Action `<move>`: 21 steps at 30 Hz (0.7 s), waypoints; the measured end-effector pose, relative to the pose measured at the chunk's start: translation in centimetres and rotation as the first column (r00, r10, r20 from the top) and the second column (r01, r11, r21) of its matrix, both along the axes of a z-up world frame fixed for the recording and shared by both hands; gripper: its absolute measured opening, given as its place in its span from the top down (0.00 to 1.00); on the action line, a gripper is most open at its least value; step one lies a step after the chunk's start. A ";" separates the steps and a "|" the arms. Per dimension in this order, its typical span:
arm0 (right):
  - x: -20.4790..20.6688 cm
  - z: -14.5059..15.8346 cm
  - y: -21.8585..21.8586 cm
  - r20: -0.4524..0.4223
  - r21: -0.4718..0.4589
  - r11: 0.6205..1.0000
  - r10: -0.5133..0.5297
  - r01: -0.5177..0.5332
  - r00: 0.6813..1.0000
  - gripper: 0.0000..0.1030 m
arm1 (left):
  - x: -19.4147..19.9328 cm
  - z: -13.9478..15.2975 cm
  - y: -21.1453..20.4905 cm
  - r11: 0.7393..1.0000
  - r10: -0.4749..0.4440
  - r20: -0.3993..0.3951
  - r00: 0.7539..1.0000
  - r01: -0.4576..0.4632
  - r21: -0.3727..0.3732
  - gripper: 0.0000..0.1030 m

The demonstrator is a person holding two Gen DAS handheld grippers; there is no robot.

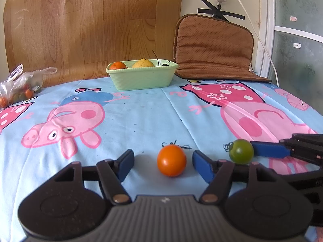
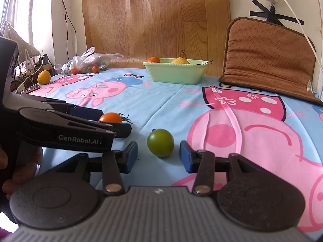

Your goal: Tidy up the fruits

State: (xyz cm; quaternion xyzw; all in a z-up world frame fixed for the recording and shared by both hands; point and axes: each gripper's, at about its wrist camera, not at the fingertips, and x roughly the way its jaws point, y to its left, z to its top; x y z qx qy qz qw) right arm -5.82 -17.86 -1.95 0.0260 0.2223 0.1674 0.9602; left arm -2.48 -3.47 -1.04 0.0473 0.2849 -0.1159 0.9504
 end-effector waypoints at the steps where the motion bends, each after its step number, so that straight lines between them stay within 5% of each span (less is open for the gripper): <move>1: 0.0 0.0 0.0 0.000 0.000 1.000 0.000 0.000 1.000 0.52 | 0.0 0.0 0.0 1.000 0.000 0.000 1.000 0.000 -0.001 0.36; 21: -0.2 0.0 0.0 -0.001 0.003 1.000 0.005 -0.005 1.000 0.50 | -0.2 0.0 0.3 1.000 -0.005 0.003 1.000 0.005 0.006 0.36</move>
